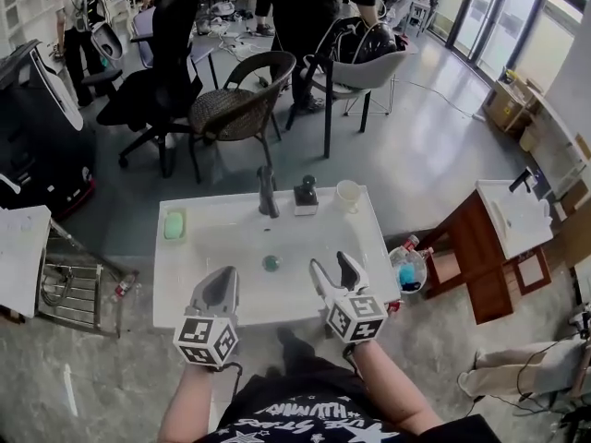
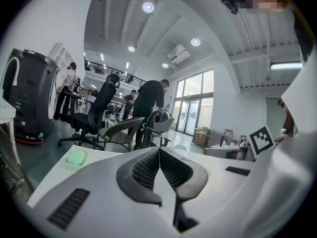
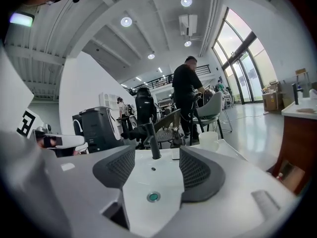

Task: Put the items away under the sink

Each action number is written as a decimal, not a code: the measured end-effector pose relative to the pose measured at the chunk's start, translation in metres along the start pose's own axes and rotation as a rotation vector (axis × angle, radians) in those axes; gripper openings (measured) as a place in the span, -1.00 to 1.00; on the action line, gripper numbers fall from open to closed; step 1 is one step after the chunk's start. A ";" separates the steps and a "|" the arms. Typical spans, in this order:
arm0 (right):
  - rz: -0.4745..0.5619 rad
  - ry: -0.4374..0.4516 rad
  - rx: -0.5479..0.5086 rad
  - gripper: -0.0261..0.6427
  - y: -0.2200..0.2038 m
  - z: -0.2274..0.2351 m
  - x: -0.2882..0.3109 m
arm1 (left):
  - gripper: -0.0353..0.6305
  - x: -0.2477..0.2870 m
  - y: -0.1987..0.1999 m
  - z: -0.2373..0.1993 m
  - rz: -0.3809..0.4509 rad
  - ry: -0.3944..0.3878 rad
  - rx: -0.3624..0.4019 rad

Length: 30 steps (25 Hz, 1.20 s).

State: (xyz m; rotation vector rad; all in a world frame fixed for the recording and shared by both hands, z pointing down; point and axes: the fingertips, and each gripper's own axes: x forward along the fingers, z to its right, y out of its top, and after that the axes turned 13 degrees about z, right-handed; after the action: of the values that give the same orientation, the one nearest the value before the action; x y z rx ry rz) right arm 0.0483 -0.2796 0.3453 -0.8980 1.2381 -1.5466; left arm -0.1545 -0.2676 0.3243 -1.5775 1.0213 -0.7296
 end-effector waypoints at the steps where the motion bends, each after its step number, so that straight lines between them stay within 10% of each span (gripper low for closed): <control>1: 0.005 -0.002 -0.001 -0.16 0.000 0.004 0.011 | -0.87 0.004 0.000 -0.005 -0.002 0.014 0.000; 14: -0.031 0.018 -0.010 0.10 -0.014 0.048 0.119 | -0.87 0.084 -0.005 -0.040 -0.010 0.117 -0.014; 30: -0.086 0.013 -0.164 -0.04 -0.031 0.082 0.187 | -0.87 0.135 -0.008 -0.060 -0.058 0.146 0.016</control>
State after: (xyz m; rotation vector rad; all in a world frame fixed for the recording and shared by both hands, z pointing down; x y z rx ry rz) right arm 0.0617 -0.4808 0.3923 -1.0603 1.3660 -1.5365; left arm -0.1444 -0.4142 0.3396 -1.5630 1.0760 -0.9018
